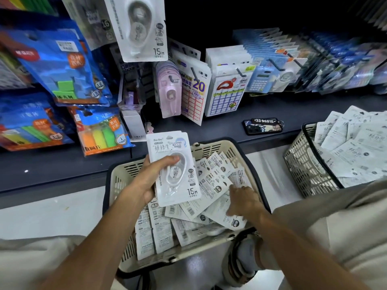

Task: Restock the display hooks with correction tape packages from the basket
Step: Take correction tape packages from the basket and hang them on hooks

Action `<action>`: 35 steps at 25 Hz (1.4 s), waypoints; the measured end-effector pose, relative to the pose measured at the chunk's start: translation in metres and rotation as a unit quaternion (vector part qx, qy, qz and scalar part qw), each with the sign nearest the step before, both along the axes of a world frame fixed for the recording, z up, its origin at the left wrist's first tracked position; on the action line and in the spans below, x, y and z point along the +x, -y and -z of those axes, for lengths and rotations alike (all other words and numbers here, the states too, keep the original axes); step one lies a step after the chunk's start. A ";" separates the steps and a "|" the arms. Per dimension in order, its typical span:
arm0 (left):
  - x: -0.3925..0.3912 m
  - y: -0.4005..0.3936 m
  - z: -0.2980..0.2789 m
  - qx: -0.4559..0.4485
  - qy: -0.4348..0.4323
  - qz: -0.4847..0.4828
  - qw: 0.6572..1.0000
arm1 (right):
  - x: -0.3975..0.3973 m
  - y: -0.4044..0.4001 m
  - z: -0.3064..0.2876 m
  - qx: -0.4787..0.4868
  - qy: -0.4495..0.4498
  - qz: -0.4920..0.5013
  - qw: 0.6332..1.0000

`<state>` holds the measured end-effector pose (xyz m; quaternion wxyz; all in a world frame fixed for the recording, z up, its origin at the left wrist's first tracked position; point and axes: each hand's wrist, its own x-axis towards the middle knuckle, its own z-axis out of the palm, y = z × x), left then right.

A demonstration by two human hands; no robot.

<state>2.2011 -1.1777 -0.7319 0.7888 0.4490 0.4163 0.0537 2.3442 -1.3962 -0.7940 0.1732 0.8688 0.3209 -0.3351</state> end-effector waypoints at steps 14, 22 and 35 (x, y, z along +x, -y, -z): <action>-0.004 -0.005 -0.009 0.020 0.008 -0.019 1.000 | 0.003 -0.030 0.003 0.079 0.081 -0.309 0.944; -0.001 -0.010 -0.056 0.038 0.068 -0.021 0.997 | 0.056 -0.034 -0.019 0.026 0.097 -0.415 0.904; -0.009 -0.068 -0.247 0.137 0.257 0.012 0.957 | 0.117 -0.074 -0.301 0.681 -0.286 0.090 0.668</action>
